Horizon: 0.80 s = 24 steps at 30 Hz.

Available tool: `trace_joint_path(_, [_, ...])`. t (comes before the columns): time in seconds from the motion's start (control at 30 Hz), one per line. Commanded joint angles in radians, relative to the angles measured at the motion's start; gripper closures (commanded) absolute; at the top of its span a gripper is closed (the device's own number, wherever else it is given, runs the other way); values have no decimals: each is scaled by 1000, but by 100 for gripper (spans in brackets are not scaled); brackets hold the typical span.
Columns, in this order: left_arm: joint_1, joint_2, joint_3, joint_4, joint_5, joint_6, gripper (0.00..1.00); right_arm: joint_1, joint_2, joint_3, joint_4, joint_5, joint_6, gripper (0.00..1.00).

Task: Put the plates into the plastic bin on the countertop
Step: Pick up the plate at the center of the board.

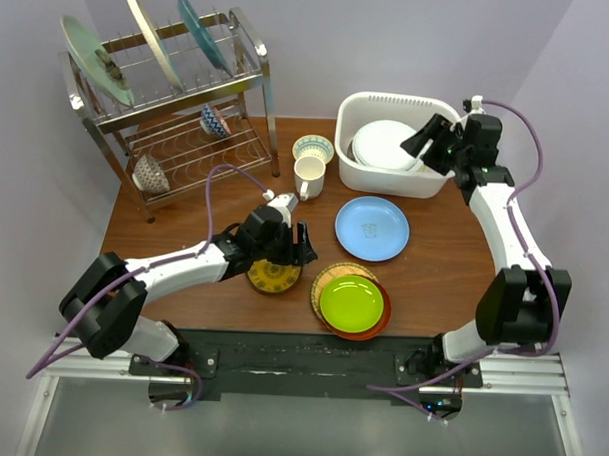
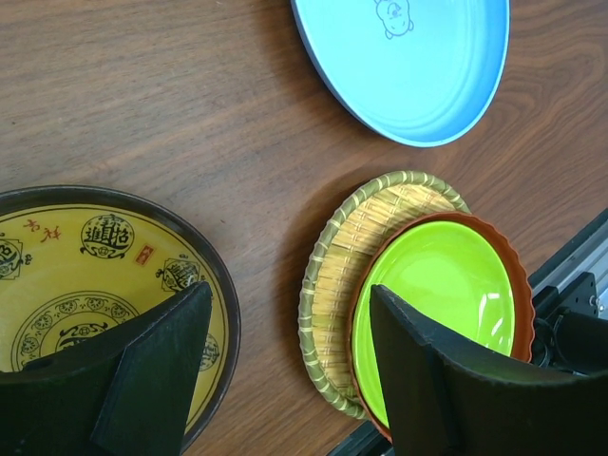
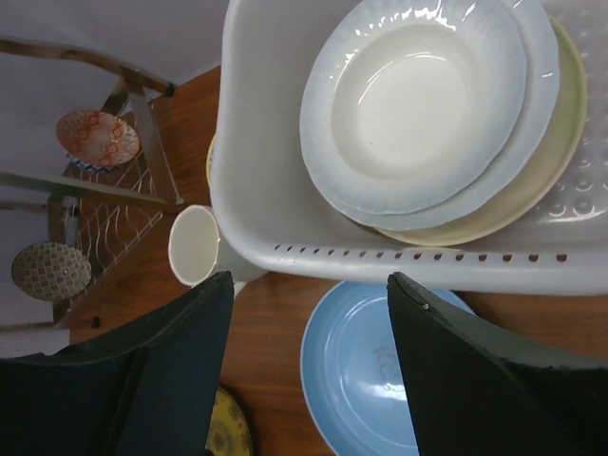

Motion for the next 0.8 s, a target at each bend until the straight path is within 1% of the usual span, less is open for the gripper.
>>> trace_joint_path(0.0, [-6, 5, -4, 58, 10, -25, 28, -1, -82, -97, -16, -100, -17, 31])
trace_joint_path(0.17, [-6, 12, -1, 77, 28, -30, 28, -1, -159, -220, -36, -111, -31, 31])
trace_joint_path(0.37, [-12, 8, -6, 81, 25, -38, 28, -1, -220, -295, -113, -83, -89, 31])
trace_joint_path(0.5, [-13, -5, -13, 86, 24, -44, 28, -1, -214, -321, -162, -40, -109, 31])
trace_joint_path(0.77, [-18, -44, -32, 80, 11, -48, 28, -1, -154, -412, -108, -42, -106, 32])
